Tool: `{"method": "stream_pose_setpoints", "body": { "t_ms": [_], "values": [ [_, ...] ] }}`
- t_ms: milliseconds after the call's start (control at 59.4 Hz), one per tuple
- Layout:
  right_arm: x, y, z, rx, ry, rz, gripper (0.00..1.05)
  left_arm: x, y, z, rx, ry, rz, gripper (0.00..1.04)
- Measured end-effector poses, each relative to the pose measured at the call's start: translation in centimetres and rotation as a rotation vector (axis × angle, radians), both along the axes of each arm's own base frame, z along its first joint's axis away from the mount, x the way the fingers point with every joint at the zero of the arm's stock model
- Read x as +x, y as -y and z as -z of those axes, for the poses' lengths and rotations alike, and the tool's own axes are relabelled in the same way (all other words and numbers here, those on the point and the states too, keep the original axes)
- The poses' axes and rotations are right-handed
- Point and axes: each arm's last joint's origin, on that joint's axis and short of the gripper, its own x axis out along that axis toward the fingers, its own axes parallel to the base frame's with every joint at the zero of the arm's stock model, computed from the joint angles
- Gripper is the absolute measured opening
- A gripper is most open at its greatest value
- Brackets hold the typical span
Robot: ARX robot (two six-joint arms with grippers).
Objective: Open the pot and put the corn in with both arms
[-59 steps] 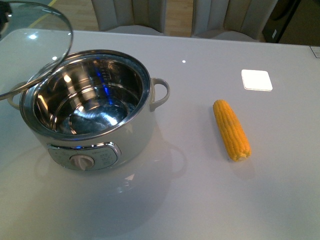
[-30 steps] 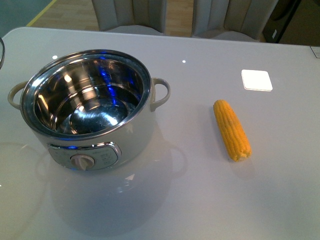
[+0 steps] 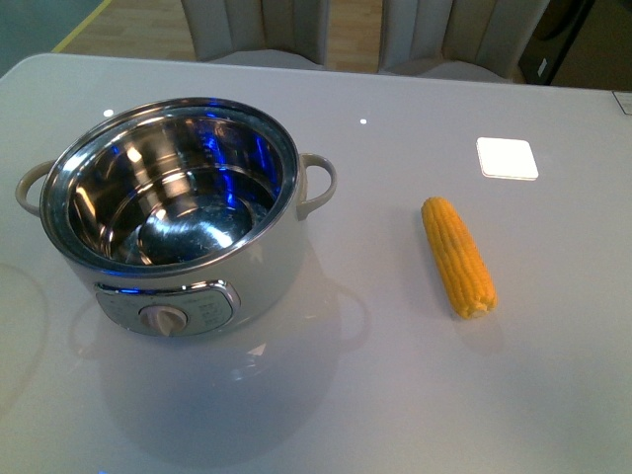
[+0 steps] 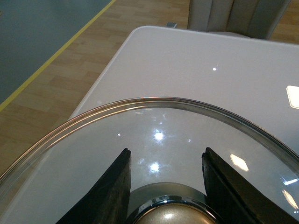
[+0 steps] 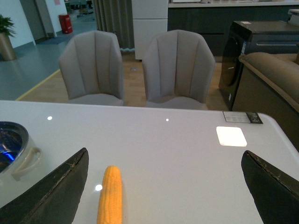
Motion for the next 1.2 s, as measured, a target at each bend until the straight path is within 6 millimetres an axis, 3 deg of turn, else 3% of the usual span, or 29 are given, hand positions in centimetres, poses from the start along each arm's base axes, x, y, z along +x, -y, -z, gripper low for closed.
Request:
{"method": "stream_pose_setpoints", "body": {
  "t_ms": [253,539,1196],
  "values": [
    [0.0,0.0,0.0,0.0,0.0,0.0,0.96,1.1,-0.9,3.2,-0.017,-0.021,0.019,0.4],
    [0.0,0.0,0.0,0.0,0.0,0.0,0.96,2.5,-0.4,6.6,-0.027,-0.03,0.079,0.4],
    [0.0,0.0,0.0,0.0,0.0,0.0,0.96,3.0,-0.3,10.5,-0.05,-0.017,0.104,0.4]
  ]
}}
